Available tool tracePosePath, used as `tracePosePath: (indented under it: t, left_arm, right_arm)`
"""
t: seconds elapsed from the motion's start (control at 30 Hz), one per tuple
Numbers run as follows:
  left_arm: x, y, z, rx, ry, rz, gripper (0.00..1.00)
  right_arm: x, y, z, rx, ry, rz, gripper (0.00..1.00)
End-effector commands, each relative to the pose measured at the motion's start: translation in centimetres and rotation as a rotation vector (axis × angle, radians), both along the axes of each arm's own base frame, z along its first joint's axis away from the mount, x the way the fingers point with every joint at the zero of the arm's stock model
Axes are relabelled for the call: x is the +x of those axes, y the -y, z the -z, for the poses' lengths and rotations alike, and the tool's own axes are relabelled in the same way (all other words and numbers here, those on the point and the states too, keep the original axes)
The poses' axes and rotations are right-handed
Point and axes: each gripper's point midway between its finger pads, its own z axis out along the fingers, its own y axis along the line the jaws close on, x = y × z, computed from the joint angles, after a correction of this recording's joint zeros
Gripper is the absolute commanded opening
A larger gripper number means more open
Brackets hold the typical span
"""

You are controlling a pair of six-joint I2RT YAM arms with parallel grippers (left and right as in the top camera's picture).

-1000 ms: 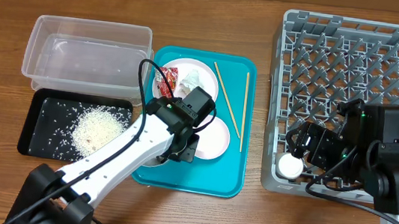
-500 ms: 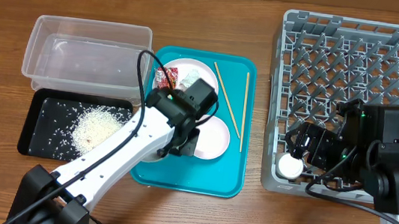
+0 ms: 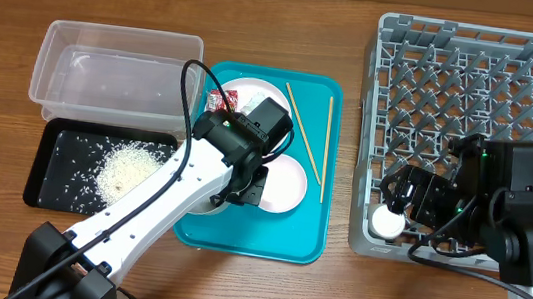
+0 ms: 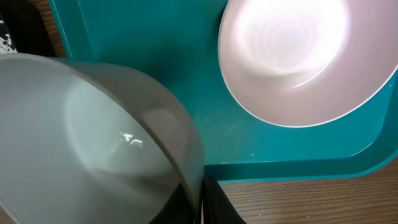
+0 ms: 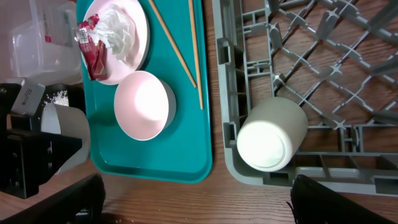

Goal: Sort waste into correct bins and load items into the dishwasher

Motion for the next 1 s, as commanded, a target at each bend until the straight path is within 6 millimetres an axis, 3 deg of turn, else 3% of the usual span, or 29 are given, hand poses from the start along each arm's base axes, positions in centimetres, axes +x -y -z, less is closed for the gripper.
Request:
tracePosePath:
  t: [0.0, 0.4, 0.97]
  left_arm:
    - [0.4, 0.0, -0.7, -0.005, 0.016, -0.005, 0.07]
    - [0.2, -0.5, 0.6, 0.015, 0.015, -0.016, 0.06]
    - [-0.7, -1.1, 4.3, 0.025, -0.001, -0.024, 0.07]
  right_arm:
    - [0.0, -0.3, -0.6, 0.006, 0.022, -0.017, 0.98]
    - [0.0, -0.3, -0.6, 0.006, 0.018, -0.017, 0.98]
    - [0.0, -0.3, -0.6, 0.005, 0.019, -0.02, 0.98]
